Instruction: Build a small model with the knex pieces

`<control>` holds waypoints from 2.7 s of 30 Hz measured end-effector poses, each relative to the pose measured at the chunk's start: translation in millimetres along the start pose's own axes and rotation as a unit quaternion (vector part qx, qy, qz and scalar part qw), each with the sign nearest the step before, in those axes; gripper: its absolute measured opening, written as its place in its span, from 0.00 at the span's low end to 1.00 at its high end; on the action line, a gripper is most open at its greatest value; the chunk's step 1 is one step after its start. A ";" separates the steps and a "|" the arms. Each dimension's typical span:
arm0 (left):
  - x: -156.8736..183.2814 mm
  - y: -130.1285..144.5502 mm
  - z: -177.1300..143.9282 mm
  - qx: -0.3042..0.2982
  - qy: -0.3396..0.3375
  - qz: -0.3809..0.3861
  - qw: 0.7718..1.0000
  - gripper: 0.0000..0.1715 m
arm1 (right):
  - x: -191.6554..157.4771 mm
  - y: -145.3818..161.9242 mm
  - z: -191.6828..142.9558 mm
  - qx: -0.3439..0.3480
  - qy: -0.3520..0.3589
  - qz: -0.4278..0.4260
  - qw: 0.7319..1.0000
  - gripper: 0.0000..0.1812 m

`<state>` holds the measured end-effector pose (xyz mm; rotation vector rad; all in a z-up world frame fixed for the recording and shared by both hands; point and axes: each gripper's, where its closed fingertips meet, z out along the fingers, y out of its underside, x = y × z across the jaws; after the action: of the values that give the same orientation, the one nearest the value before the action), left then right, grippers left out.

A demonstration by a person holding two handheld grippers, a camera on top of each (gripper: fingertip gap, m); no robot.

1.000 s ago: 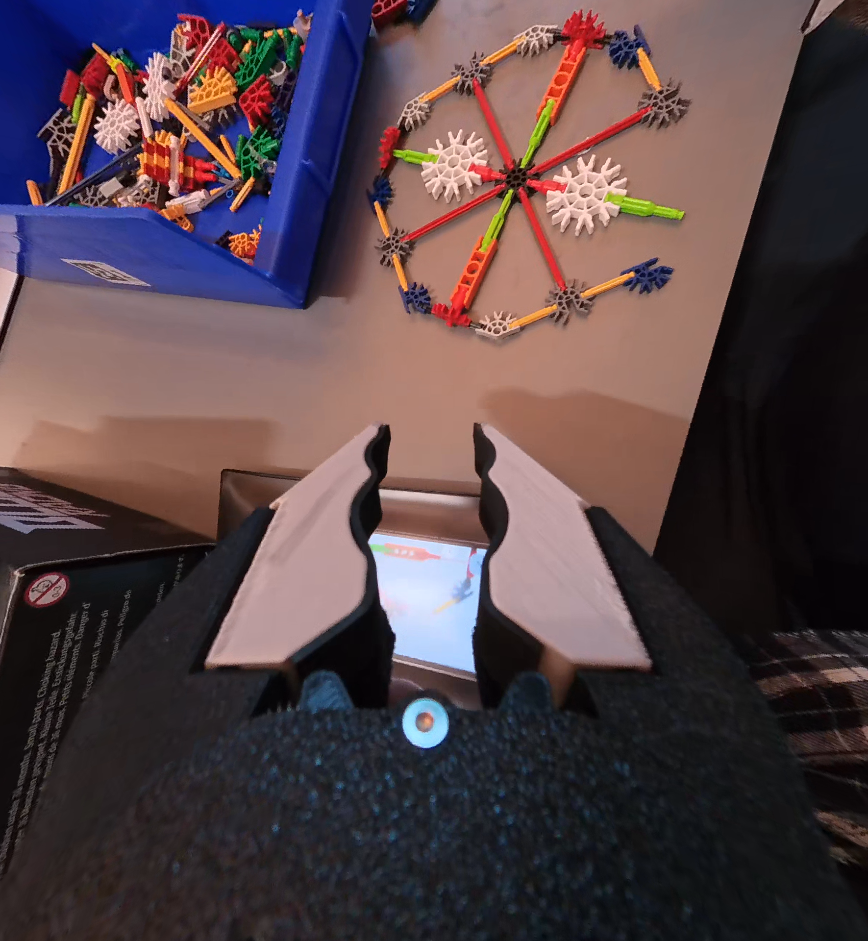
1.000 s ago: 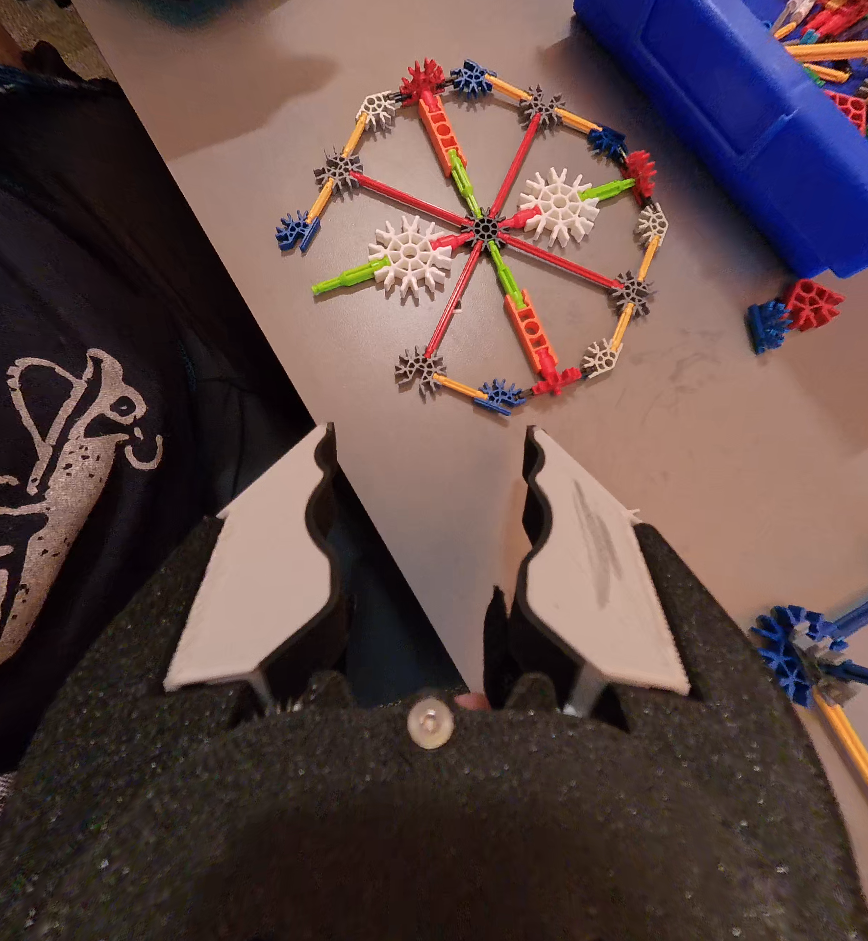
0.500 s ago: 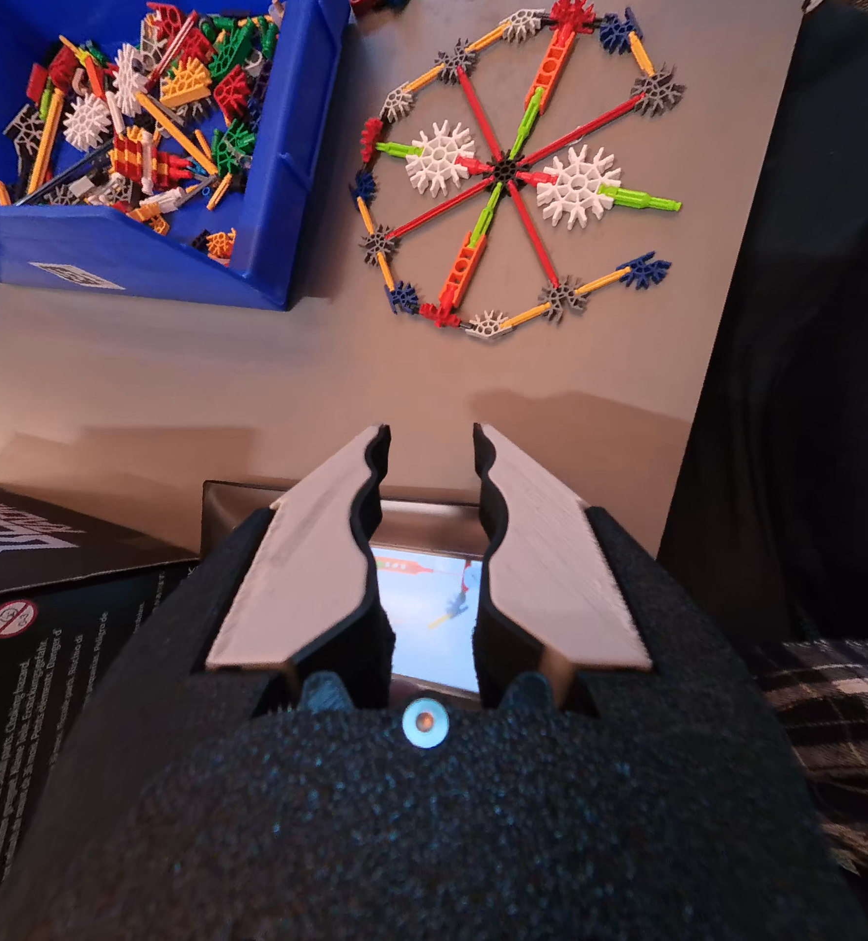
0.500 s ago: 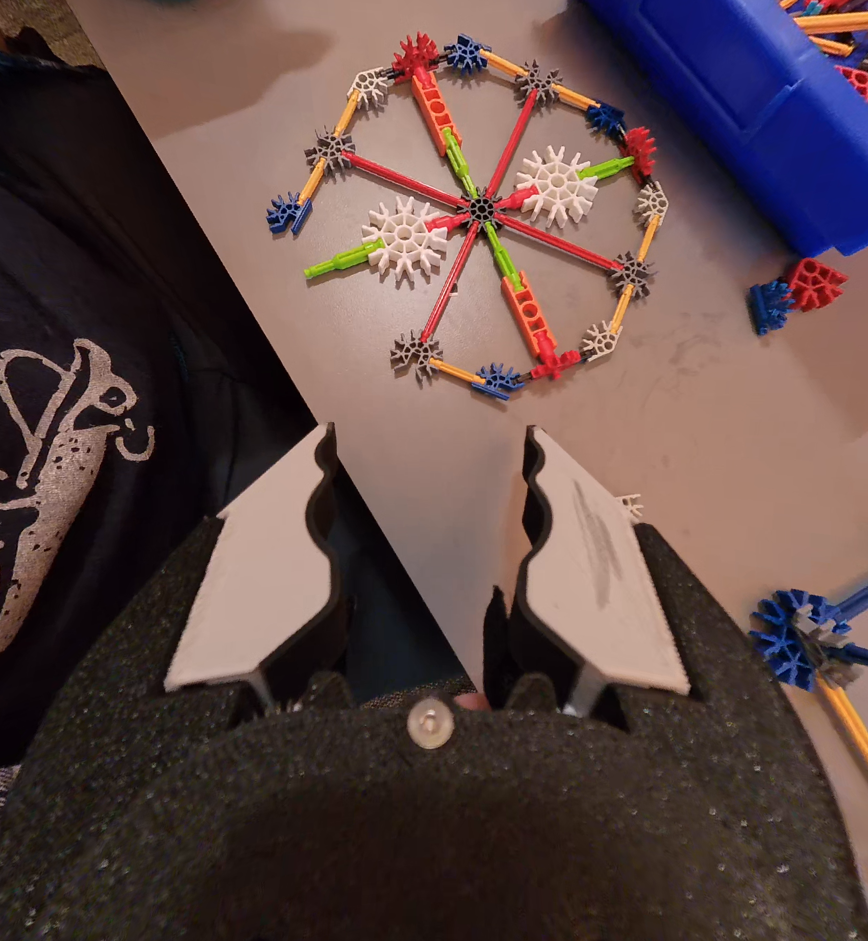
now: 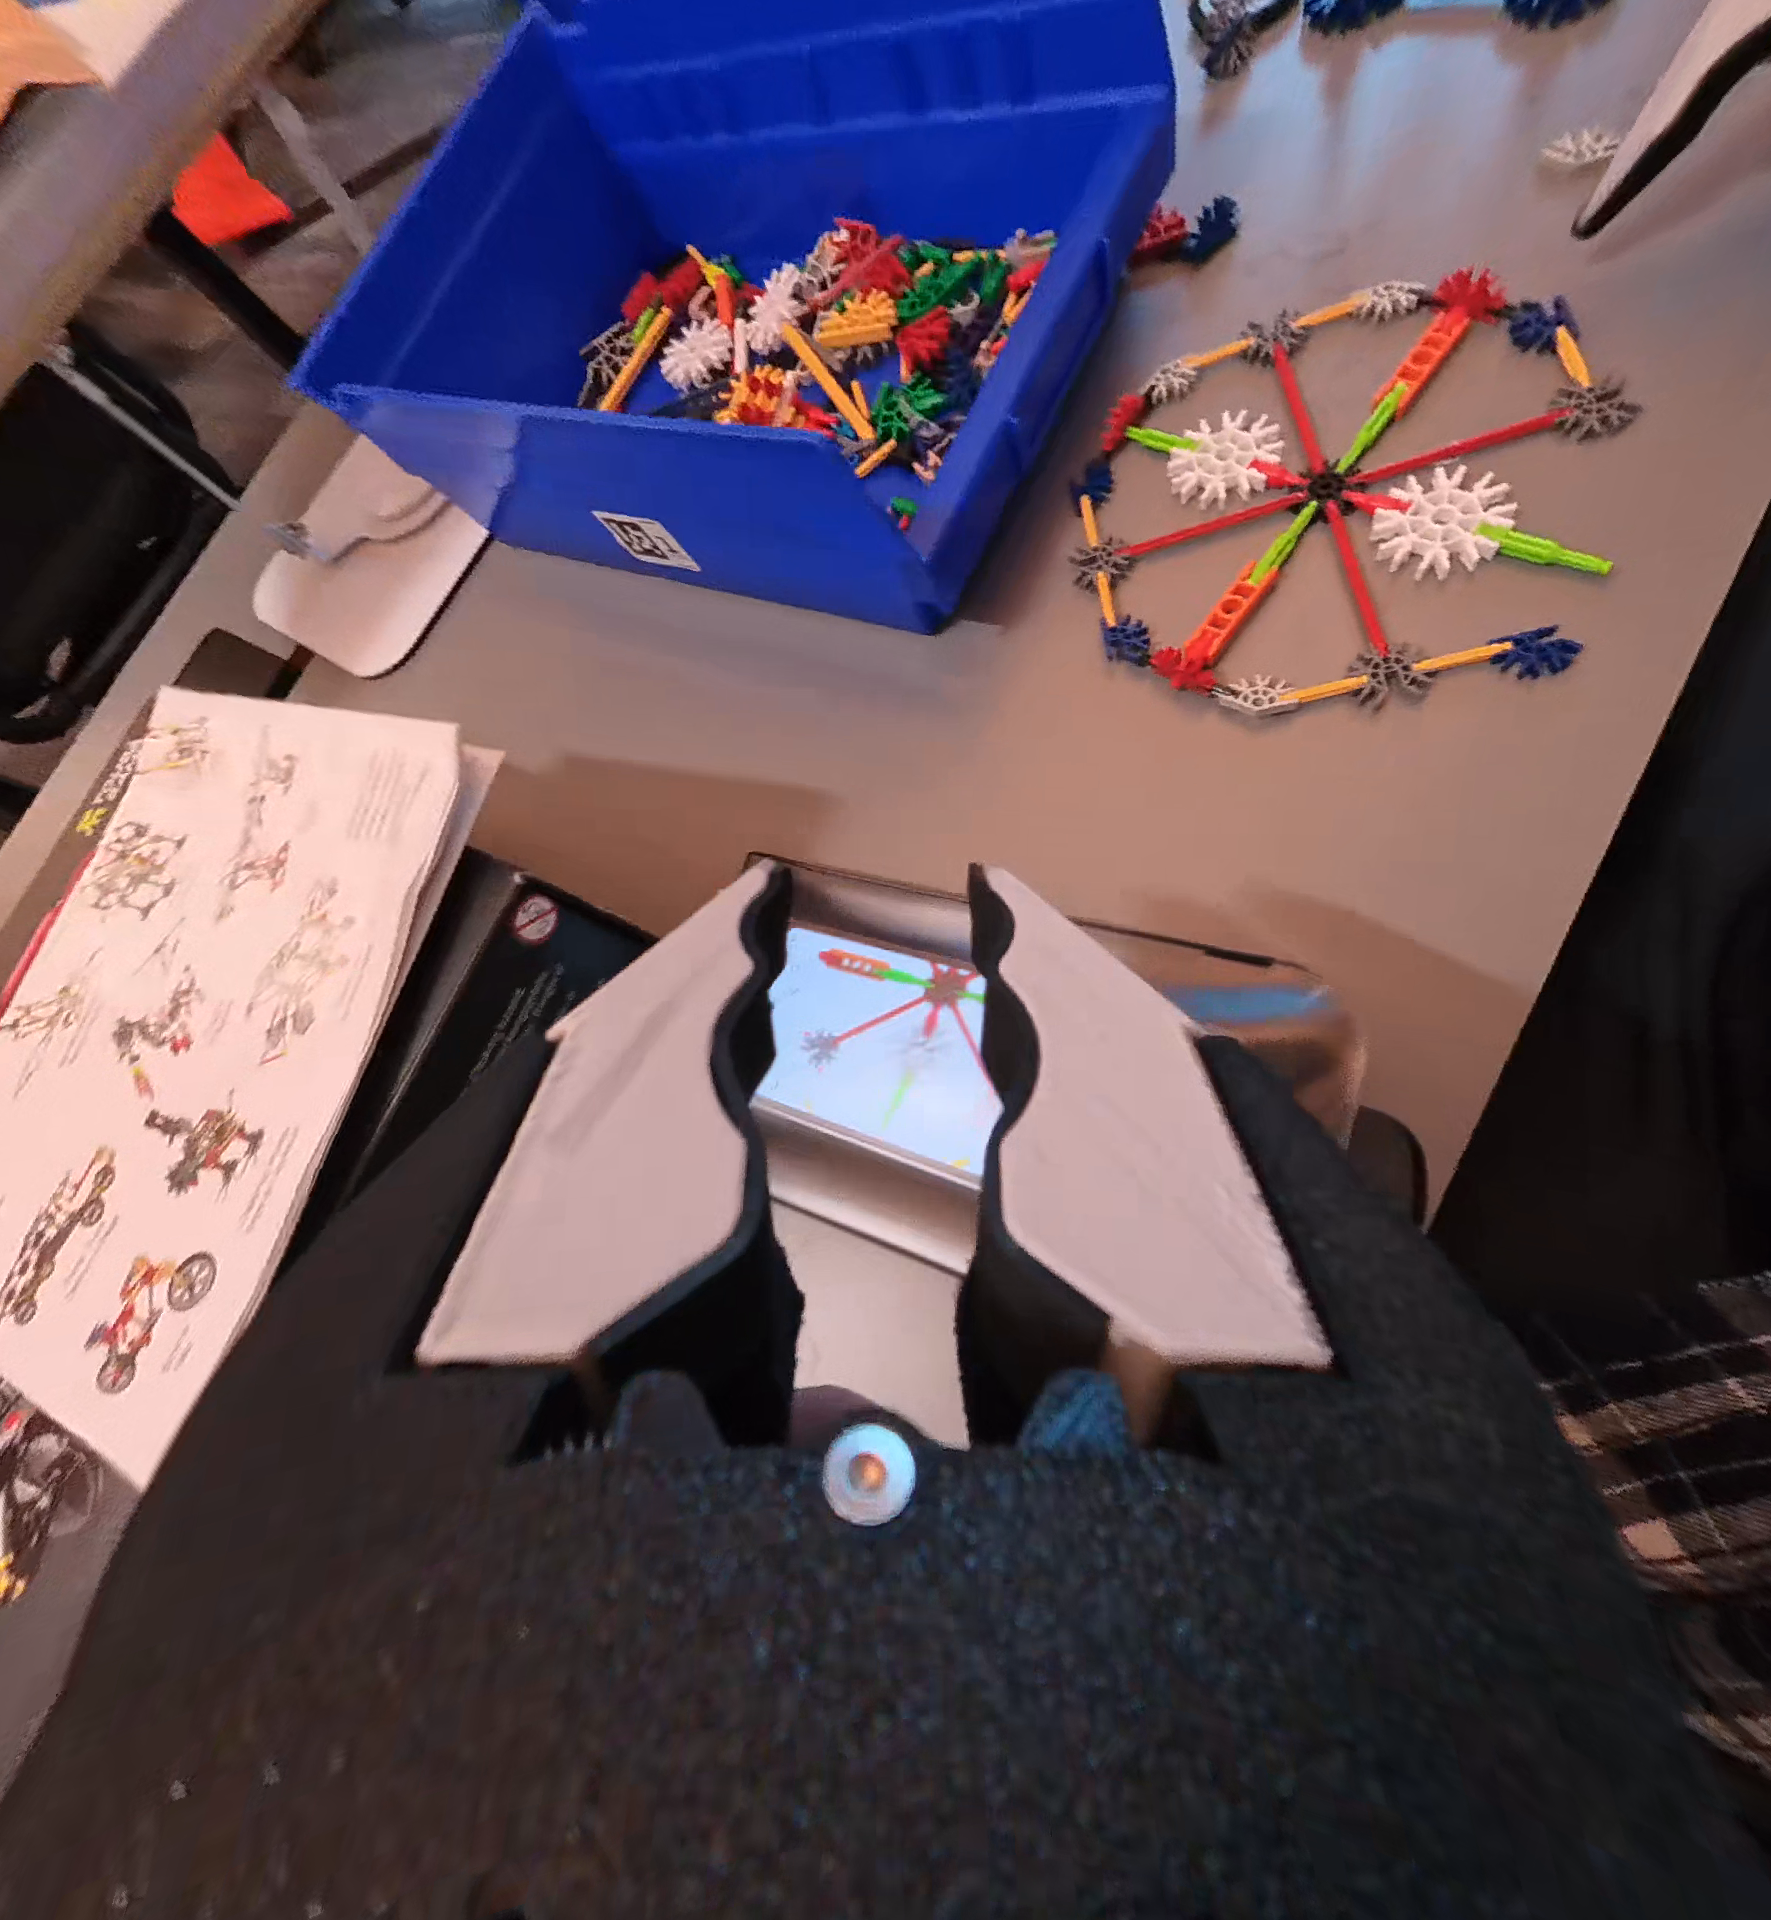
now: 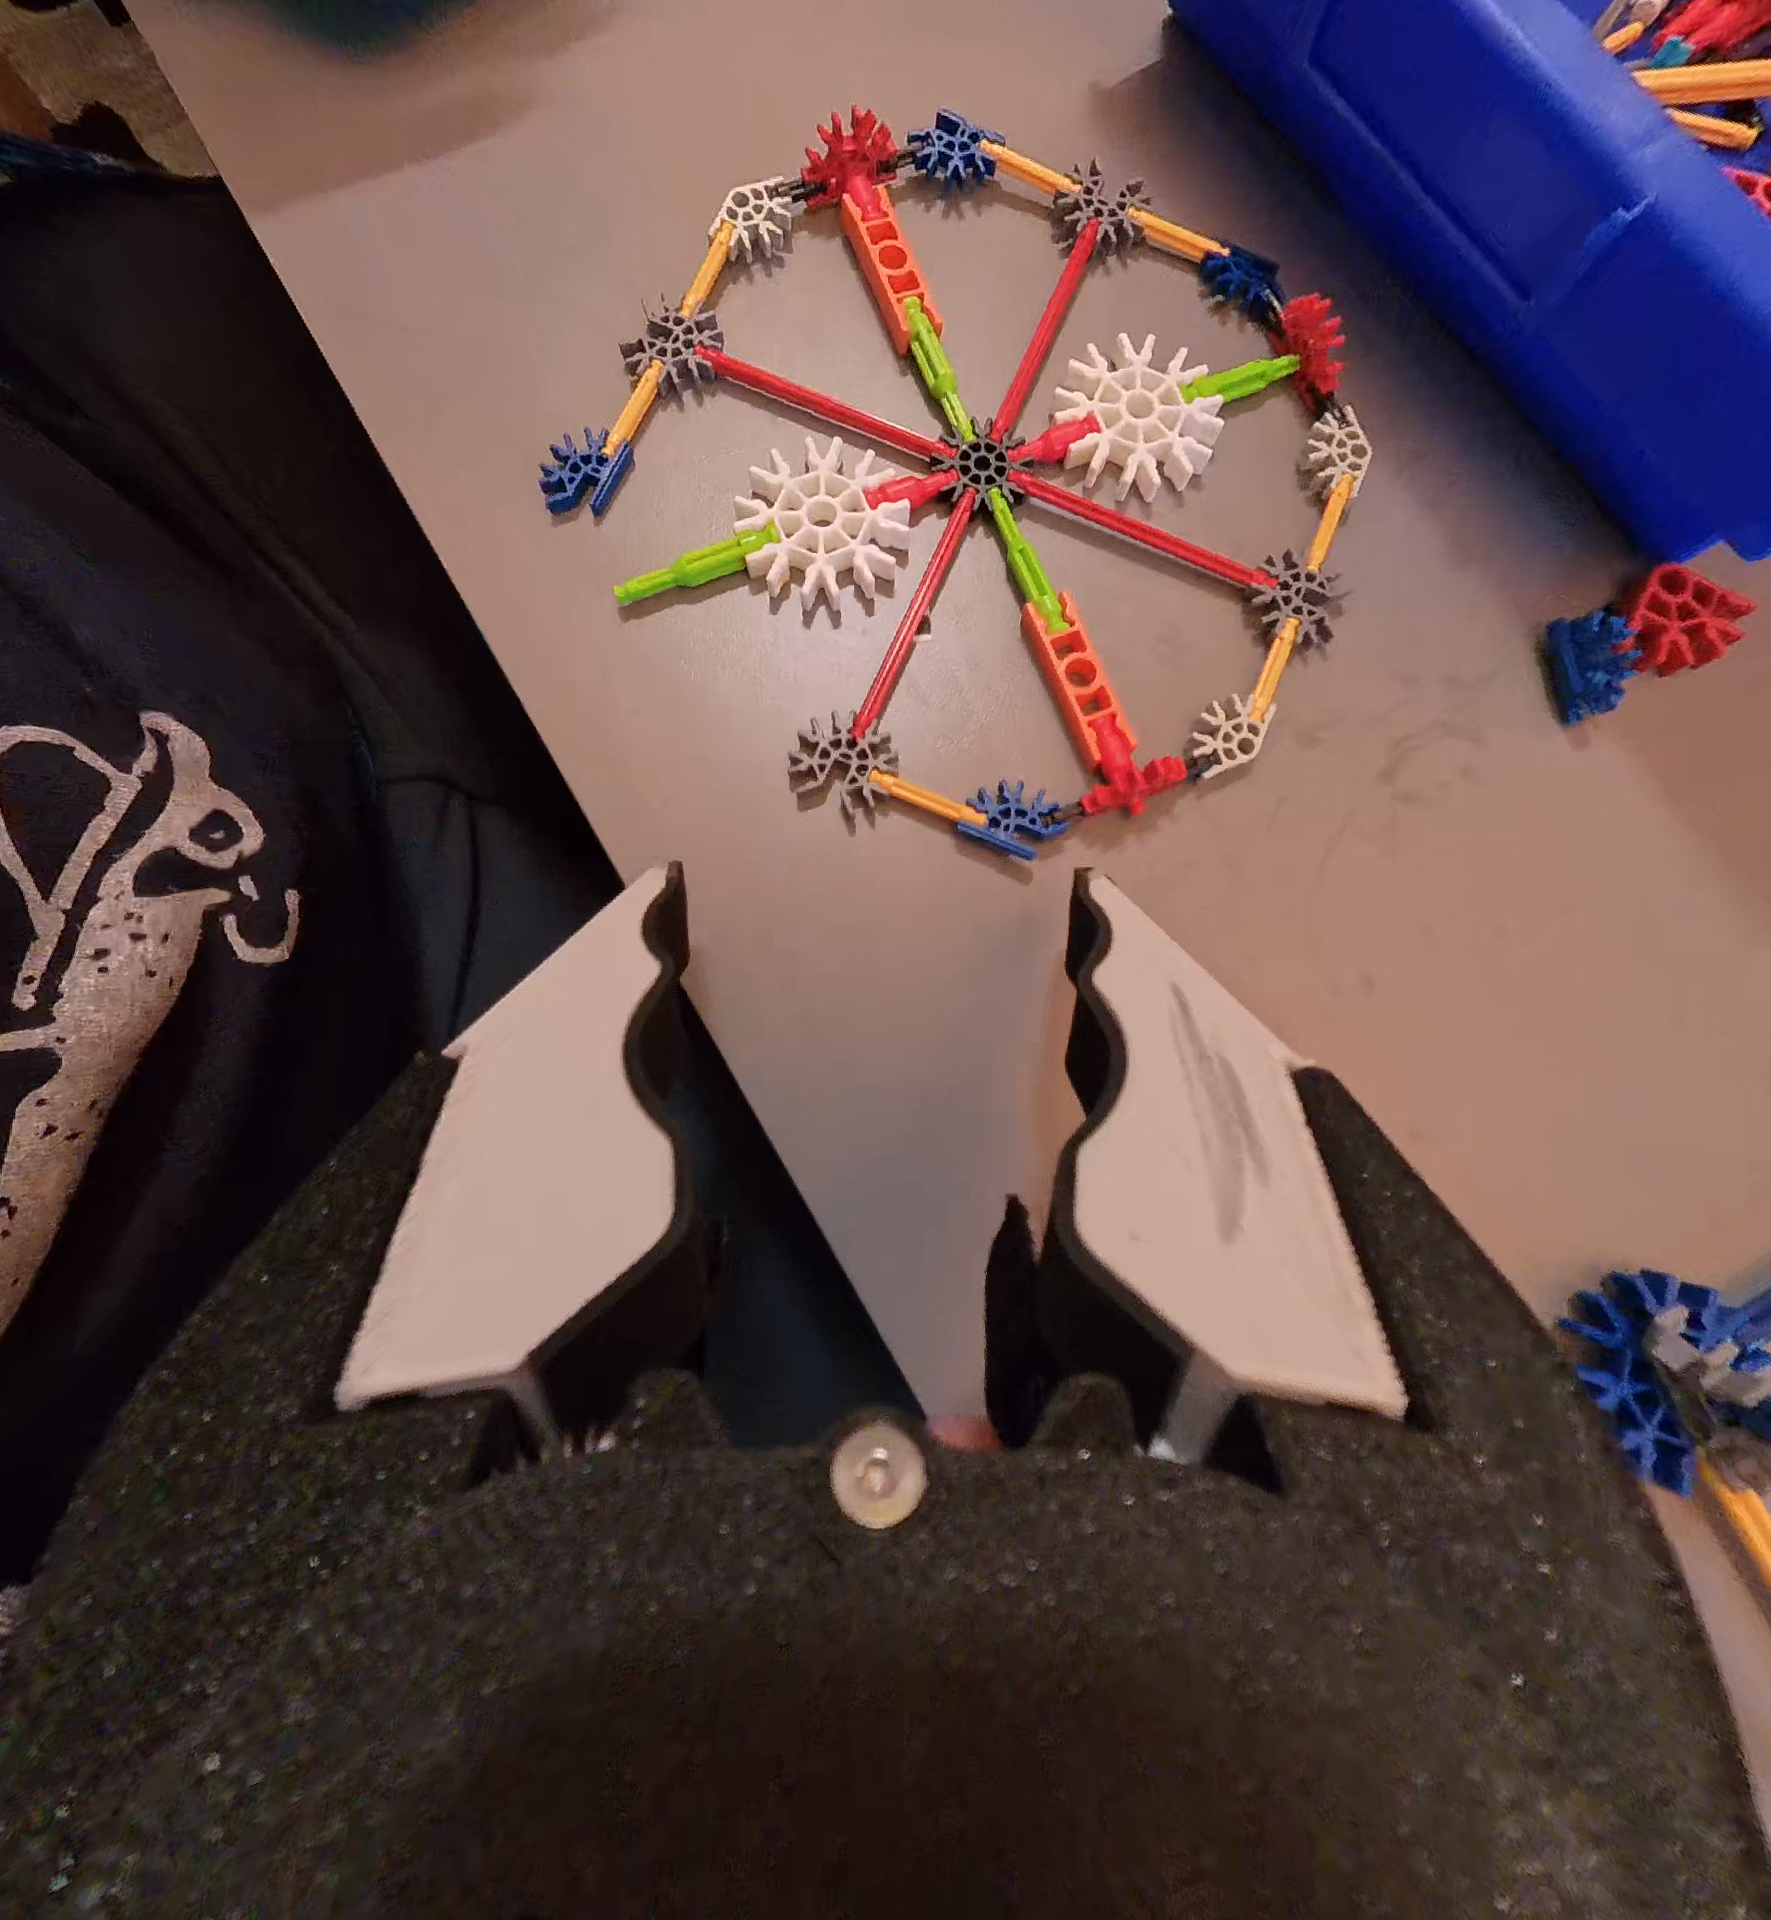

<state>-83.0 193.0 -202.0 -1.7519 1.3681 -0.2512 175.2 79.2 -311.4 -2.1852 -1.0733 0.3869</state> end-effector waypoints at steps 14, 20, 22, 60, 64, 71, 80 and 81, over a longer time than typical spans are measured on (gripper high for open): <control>-3.9 -12.3 -31.6 0.140 -0.014 -0.057 0.988 0.32 | 3.4 -22.3 10.1 0.024 -0.018 -0.016 0.999 0.40; 7.6 -14.6 -37.3 0.214 0.002 -0.098 0.972 0.43 | 3.8 -24.6 15.3 0.031 -0.033 -0.015 0.999 0.40; 10.1 -11.8 -37.1 0.219 0.005 -0.104 0.970 0.48 | 4.3 -24.8 15.5 0.033 -0.036 -0.014 0.999 0.40; 10.4 8.7 -27.4 0.211 -0.006 -0.122 0.970 0.53 | 17.1 -5.9 6.2 0.036 -0.032 -0.006 0.999 0.39; 10.0 10.6 -26.5 0.209 -0.007 -0.121 0.970 0.53 | 17.4 -6.1 7.0 0.039 -0.032 -0.005 0.999 0.39; 10.0 10.7 -32.9 0.233 -0.006 -0.136 0.963 0.54 | 19.1 -4.9 11.1 0.040 -0.035 -0.001 0.999 0.39; 54.0 -0.2 -34.6 0.268 0.073 -0.101 0.955 0.53 | 20.1 -2.3 15.9 0.030 -0.040 0.007 0.999 0.39; 59.1 0.6 -30.4 0.262 0.082 -0.097 0.957 0.53 | 20.4 -1.6 16.5 0.028 -0.040 0.008 0.999 0.39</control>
<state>-80.2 126.6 -204.2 -1.4325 1.1077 -0.8074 178.3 103.1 -322.0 -2.1464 -1.0756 0.5089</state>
